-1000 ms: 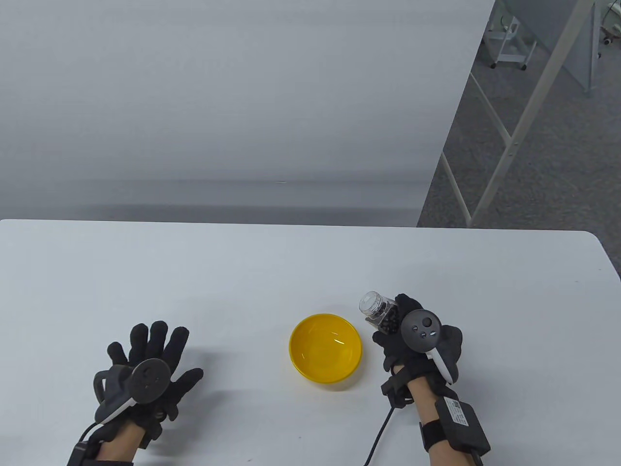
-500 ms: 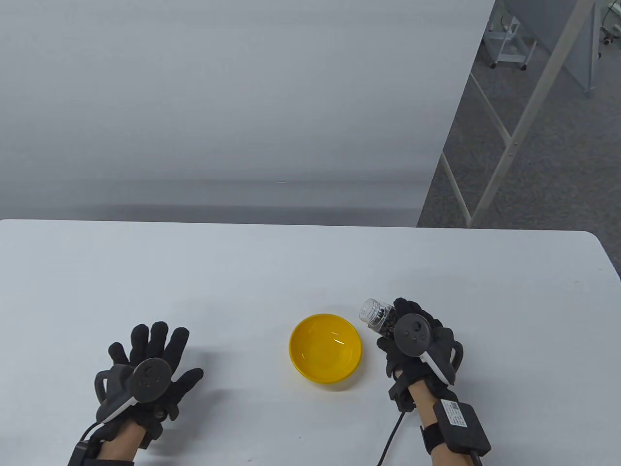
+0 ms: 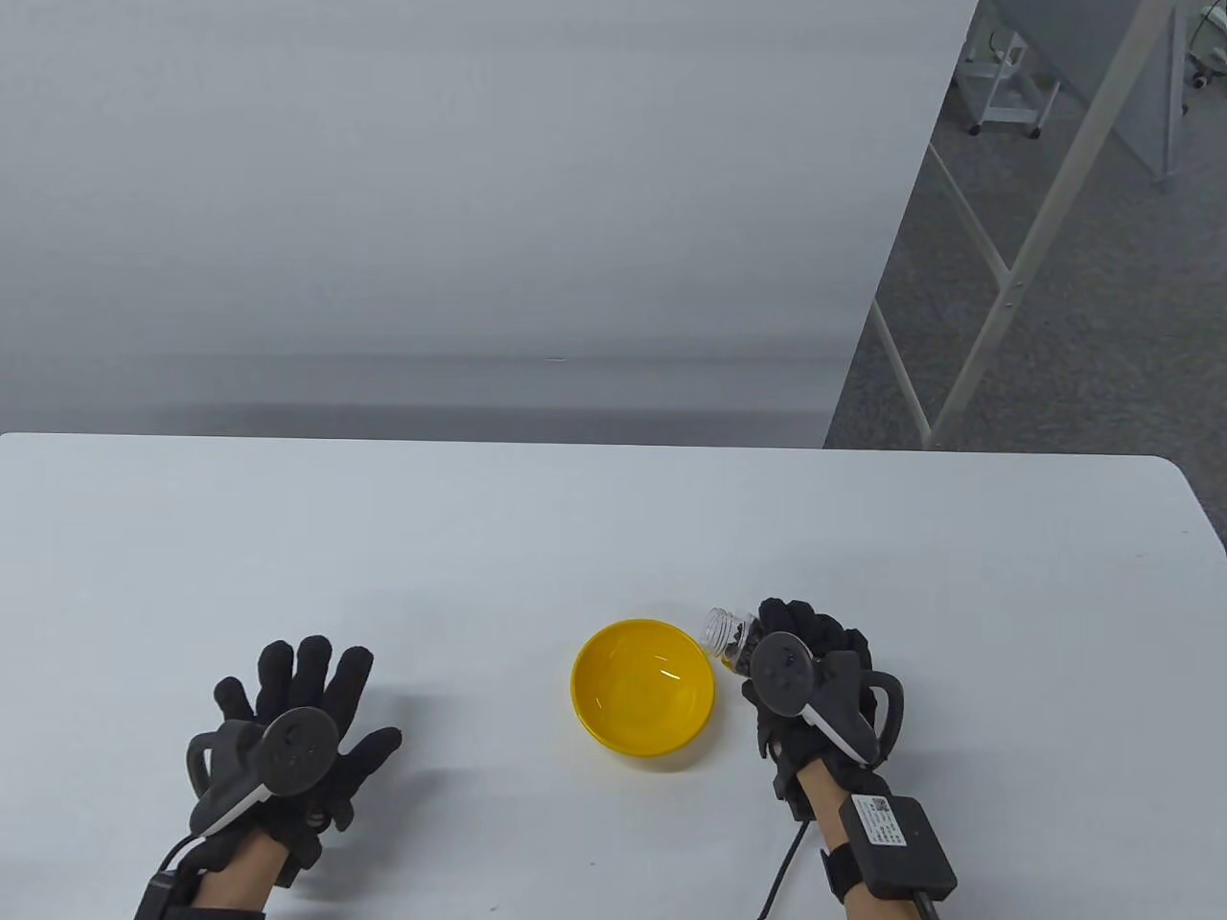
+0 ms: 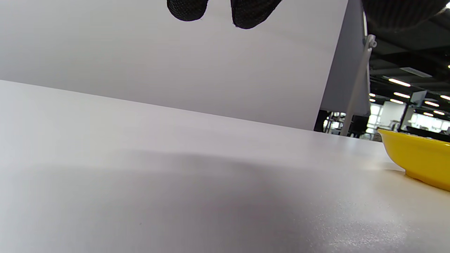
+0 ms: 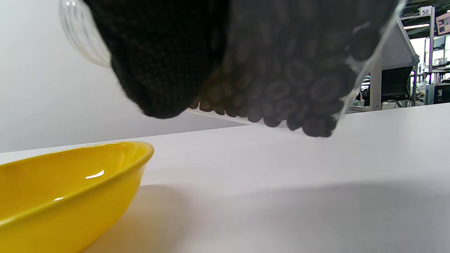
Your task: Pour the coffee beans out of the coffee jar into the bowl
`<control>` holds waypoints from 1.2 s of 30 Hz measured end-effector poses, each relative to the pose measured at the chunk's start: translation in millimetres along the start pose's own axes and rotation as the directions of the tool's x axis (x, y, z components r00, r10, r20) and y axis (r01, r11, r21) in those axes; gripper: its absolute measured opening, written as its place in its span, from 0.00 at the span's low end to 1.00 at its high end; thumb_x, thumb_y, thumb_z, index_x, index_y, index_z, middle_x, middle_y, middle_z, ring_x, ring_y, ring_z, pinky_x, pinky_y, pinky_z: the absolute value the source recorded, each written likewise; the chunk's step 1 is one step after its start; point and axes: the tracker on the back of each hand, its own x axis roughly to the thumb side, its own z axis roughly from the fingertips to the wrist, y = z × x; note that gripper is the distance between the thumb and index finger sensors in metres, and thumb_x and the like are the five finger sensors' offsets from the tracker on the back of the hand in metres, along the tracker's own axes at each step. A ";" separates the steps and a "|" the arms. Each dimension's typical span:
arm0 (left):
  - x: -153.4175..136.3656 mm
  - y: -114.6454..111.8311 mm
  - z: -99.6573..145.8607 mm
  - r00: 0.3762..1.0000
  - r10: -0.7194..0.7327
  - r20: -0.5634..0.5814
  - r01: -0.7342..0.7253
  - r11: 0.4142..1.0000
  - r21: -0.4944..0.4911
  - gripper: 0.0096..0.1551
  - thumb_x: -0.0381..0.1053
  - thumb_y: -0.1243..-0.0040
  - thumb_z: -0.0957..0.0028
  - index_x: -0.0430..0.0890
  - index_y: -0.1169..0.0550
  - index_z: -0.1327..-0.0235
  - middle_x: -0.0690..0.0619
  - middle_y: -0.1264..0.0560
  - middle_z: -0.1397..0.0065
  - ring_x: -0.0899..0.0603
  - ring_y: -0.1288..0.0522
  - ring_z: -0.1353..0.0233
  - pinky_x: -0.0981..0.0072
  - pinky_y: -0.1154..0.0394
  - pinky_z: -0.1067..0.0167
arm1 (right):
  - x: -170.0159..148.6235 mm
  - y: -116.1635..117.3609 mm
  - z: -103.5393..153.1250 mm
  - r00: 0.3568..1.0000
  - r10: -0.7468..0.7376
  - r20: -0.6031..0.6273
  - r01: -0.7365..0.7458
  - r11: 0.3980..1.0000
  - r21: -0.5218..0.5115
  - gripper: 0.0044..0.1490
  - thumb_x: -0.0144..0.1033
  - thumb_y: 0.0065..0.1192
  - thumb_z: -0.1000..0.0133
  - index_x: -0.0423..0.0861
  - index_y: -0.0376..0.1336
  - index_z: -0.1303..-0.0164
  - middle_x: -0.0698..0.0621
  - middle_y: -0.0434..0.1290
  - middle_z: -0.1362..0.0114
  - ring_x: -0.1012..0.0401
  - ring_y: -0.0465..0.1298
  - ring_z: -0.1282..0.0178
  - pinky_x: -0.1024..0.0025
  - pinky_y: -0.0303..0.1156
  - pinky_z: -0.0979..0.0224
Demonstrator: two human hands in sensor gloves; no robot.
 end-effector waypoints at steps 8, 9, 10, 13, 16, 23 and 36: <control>0.1 -0.5 -0.2 1.000 -0.001 0.001 0.001 1.000 -0.003 0.57 0.81 0.55 0.59 0.50 0.44 0.20 0.36 0.52 0.18 0.20 0.56 0.22 0.14 0.62 0.45 | 5.0 3.6 2.5 0.996 0.079 0.036 -0.079 0.997 -0.003 0.60 0.43 0.79 0.60 0.53 0.38 0.33 0.41 0.50 0.24 0.39 0.57 0.25 0.29 0.50 0.27; 0.0 -0.5 -0.2 1.000 -0.001 0.000 0.001 1.000 -0.002 0.57 0.81 0.55 0.59 0.50 0.44 0.20 0.36 0.52 0.18 0.20 0.56 0.22 0.14 0.62 0.45 | 5.5 4.0 2.8 0.995 0.088 0.040 -0.088 0.996 -0.002 0.60 0.43 0.79 0.60 0.53 0.38 0.33 0.41 0.50 0.24 0.39 0.57 0.25 0.29 0.50 0.27; 0.0 -0.4 -0.2 1.000 -0.001 0.000 0.001 1.000 -0.002 0.57 0.81 0.55 0.59 0.50 0.44 0.20 0.36 0.52 0.18 0.20 0.56 0.22 0.14 0.62 0.45 | 6.0 4.4 3.1 0.995 0.091 0.042 -0.091 0.996 0.000 0.60 0.43 0.79 0.60 0.53 0.38 0.33 0.41 0.50 0.24 0.39 0.57 0.25 0.29 0.50 0.27; -0.2 -0.8 -0.2 1.000 -0.001 0.000 0.001 1.000 -0.001 0.57 0.81 0.55 0.59 0.50 0.44 0.20 0.36 0.52 0.18 0.20 0.56 0.22 0.14 0.61 0.45 | 7.9 5.5 4.1 0.993 0.107 0.052 -0.107 0.994 -0.002 0.60 0.43 0.79 0.60 0.54 0.38 0.33 0.41 0.50 0.24 0.39 0.57 0.25 0.29 0.50 0.27; 0.1 -1.4 0.0 1.000 -0.002 0.001 0.002 1.000 -0.004 0.57 0.81 0.55 0.59 0.50 0.44 0.20 0.36 0.52 0.18 0.20 0.56 0.22 0.14 0.62 0.45 | 10.3 5.7 4.9 0.990 0.127 0.061 -0.127 0.992 -0.004 0.60 0.43 0.79 0.60 0.54 0.39 0.33 0.41 0.50 0.24 0.39 0.57 0.25 0.29 0.50 0.27; -0.2 -1.7 0.2 1.000 -0.001 -0.003 0.001 1.000 -0.004 0.57 0.81 0.54 0.59 0.50 0.44 0.20 0.36 0.52 0.18 0.20 0.56 0.23 0.14 0.61 0.45 | 15.3 6.0 7.9 0.979 0.190 0.070 -0.189 0.982 -0.016 0.60 0.43 0.78 0.60 0.54 0.38 0.33 0.41 0.49 0.24 0.39 0.57 0.25 0.29 0.49 0.27; -0.1 -2.8 0.6 1.000 -0.001 -0.003 0.000 1.000 -0.004 0.57 0.80 0.54 0.58 0.50 0.44 0.20 0.36 0.52 0.18 0.20 0.56 0.22 0.14 0.61 0.45 | 23.0 6.0 12.4 0.957 0.275 0.096 -0.272 0.961 -0.047 0.60 0.43 0.78 0.60 0.55 0.38 0.33 0.42 0.49 0.24 0.40 0.56 0.25 0.30 0.49 0.27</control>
